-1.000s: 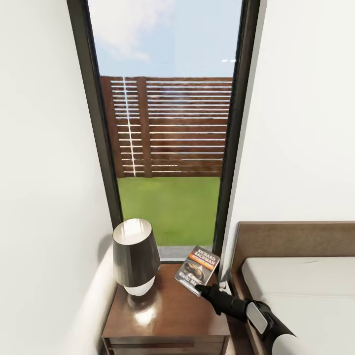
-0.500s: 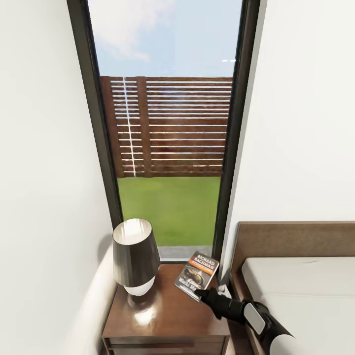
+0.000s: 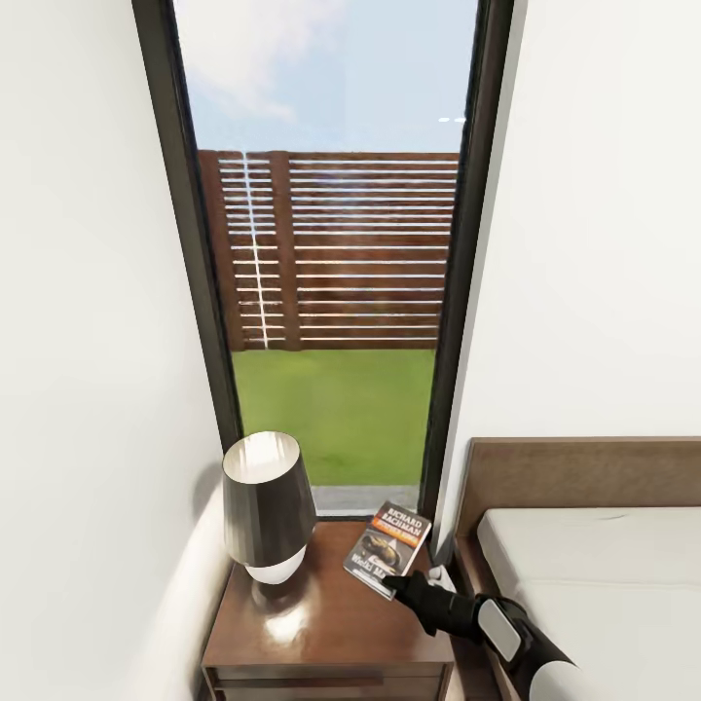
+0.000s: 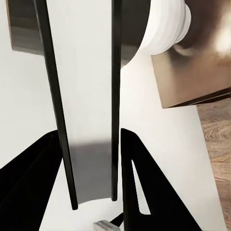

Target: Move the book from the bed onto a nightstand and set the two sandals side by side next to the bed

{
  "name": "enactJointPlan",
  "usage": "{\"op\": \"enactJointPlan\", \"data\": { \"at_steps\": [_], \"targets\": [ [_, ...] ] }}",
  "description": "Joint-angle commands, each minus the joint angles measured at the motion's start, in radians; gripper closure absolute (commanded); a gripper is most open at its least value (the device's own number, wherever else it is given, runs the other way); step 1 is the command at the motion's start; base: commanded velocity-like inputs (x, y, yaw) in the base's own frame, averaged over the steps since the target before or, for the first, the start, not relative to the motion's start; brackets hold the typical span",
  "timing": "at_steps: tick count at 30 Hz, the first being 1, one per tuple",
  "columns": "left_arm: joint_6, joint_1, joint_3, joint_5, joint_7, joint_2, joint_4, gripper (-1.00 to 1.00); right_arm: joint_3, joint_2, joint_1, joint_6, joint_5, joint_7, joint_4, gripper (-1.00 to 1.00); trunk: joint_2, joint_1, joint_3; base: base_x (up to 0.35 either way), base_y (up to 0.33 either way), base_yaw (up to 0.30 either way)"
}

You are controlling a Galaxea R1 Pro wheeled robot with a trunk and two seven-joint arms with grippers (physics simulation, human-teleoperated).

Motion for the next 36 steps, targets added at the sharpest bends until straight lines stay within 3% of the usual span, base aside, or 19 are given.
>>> {"op": "enactJointPlan", "data": {
  "at_steps": [1,9,17,30,36],
  "targets": [
    [-0.003,0.0,-0.006,0.008,0.003,0.0,0.001,-1.0,-0.006,0.001,0.0,0.007,-0.002,-0.001,0.001,1.0,-0.001,0.0,0.0,0.0,0.0,0.0],
    [-0.004,0.0,-0.006,0.008,0.004,0.0,0.001,-1.0,-0.005,0.004,0.0,0.007,-0.002,-0.014,0.008,1.0,-0.001,0.0,0.0,0.0,0.0,0.0],
    [-0.005,0.0,-0.006,0.008,0.004,-0.001,0.001,-1.0,-0.004,0.012,0.0,0.008,-0.002,-0.027,0.01,1.0,-0.057,0.031,-0.025,0.0,0.0,0.0],
    [-0.006,0.0,-0.007,0.008,0.004,-0.001,0.001,-1.0,-0.003,0.018,0.0,0.047,-0.002,-0.031,0.009,1.0,-0.057,0.031,-0.025,0.0,0.0,0.0],
    [-0.006,0.0,-0.007,0.008,0.004,-0.001,0.001,-1.0,-0.003,0.019,0.0,0.053,-0.002,-0.031,0.009,1.0,-0.099,0.054,-0.044,0.0,0.0,0.0]
  ]
}}
